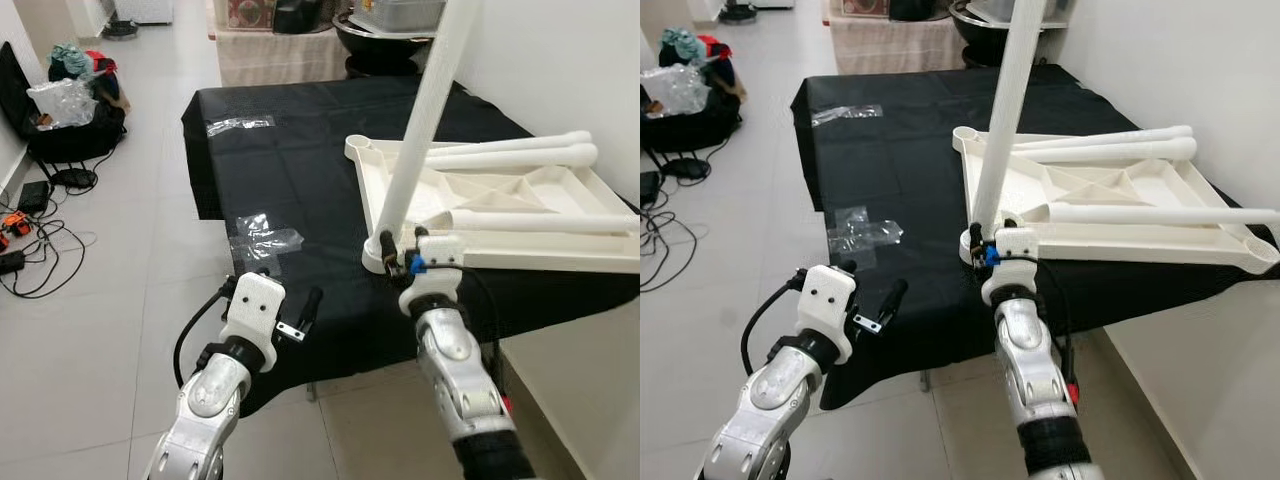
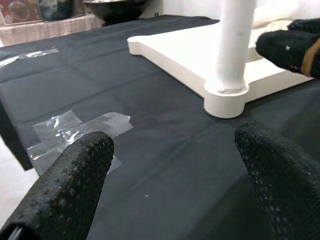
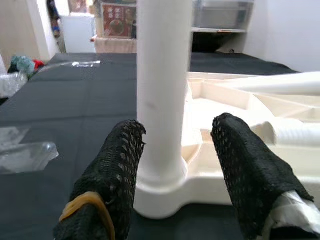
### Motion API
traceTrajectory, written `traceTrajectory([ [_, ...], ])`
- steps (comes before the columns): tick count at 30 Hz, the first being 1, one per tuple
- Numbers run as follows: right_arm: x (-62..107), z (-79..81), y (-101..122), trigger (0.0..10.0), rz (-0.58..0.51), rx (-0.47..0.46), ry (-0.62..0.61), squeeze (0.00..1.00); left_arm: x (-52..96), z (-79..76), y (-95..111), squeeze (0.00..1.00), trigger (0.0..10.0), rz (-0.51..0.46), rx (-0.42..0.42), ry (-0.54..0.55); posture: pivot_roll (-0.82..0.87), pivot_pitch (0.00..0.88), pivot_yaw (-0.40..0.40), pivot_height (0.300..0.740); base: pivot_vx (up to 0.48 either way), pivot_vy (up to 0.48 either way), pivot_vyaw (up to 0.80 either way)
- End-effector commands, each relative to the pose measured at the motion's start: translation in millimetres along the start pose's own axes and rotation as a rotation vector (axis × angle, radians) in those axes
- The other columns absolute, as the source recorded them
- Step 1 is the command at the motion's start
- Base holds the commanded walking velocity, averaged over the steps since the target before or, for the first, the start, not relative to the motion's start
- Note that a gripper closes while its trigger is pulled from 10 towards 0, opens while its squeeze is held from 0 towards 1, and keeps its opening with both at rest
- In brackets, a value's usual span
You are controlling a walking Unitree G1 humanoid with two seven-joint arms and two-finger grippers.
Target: Building children table
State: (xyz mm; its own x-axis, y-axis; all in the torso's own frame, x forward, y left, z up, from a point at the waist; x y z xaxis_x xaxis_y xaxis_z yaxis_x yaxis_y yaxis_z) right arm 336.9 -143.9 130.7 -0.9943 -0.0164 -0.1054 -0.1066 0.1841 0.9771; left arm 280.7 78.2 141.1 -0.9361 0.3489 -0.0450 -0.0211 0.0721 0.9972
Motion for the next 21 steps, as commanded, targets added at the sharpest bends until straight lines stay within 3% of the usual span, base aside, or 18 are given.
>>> traceTrajectory([
  [1, 6.9, 0.3, -3, 10.0, 0.026, -0.013, -0.014, 0.00, 3.4, -0.2, -10, 0.00, 10.0, 0.048, 0.011, 0.001, -0.01, 0.000, -0.045, 0.740, 0.000, 0.000, 0.00],
  [8, 21.0, 14.4, -2, 10.0, 0.030, 0.031, 0.040, 0.00, 9.2, -4.5, -22, 0.00, 10.0, 0.094, 0.033, -0.009, -0.01, 0.000, -0.036, 0.740, 0.000, 0.000, 0.00],
  [21, 25.9, 23.1, 4, 10.0, 0.014, 0.101, 0.073, 0.00, 7.2, -0.4, -19, 0.00, 10.0, 0.080, 0.043, 0.016, -0.01, 0.006, -0.038, 0.740, 0.000, 0.000, 0.00],
])
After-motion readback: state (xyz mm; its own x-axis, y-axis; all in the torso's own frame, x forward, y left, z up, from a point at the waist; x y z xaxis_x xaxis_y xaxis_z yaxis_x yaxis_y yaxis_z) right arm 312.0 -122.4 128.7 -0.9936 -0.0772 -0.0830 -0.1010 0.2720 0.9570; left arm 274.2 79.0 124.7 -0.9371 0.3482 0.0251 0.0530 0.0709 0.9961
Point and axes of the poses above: a point about 5 cm out from each wrist's last joint towards the gripper, its own x axis pointing back from the gripper into the wrist, its own y axis along the axis of the wrist's last joint, z = x × y, the point moved 4 cm from there along -x, pointing out of the wrist towards the gripper, and after that the axes turned 9 degrees about x, right-handed, at the moved point
